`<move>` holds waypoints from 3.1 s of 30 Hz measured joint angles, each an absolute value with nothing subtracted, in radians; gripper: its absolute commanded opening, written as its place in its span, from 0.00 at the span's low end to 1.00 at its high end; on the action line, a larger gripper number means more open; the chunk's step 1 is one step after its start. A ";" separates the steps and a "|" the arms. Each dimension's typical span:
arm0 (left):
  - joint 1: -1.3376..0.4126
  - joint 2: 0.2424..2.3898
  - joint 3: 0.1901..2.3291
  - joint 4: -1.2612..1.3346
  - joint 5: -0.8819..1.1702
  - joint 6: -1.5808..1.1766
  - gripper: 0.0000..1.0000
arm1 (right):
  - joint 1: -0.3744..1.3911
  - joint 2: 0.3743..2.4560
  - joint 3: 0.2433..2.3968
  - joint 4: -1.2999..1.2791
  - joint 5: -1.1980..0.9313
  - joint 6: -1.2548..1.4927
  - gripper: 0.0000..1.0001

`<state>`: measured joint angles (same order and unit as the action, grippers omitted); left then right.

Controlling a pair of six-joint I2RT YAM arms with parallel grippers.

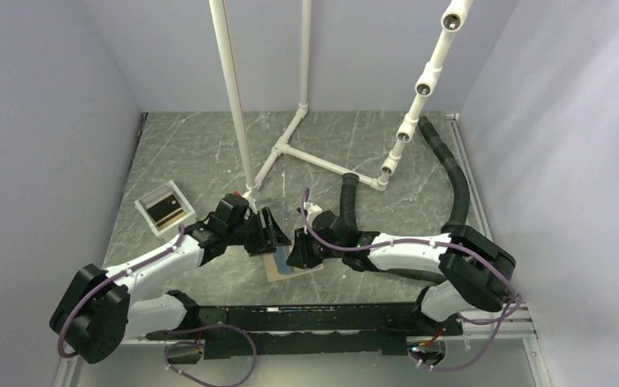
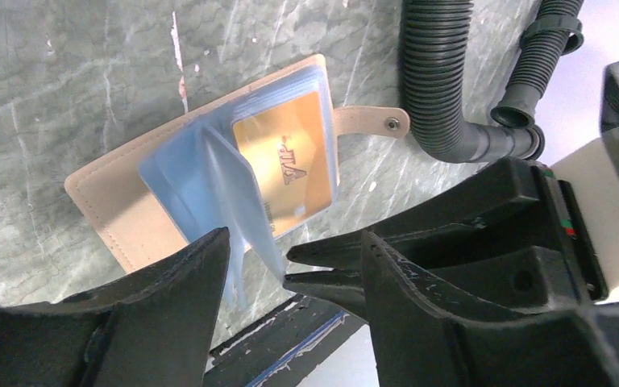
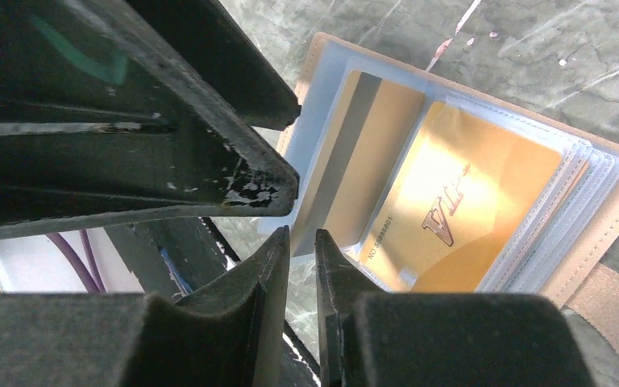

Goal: Put the credit cards into the card holder
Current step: Open the card holder at the center of the board.

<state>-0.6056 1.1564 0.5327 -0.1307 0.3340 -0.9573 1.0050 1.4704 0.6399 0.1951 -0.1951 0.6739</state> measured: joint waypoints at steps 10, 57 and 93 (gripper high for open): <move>-0.606 1.135 0.541 -0.164 0.324 -0.947 0.76 | 1.005 1.436 0.656 0.117 -0.112 0.677 0.14; -0.582 1.317 0.515 -0.117 0.289 -0.876 0.47 | 0.856 1.496 0.561 0.273 -0.194 0.653 0.26; -0.550 1.563 0.598 0.056 0.507 -0.790 0.15 | 0.846 1.519 0.553 0.326 -0.213 0.666 0.24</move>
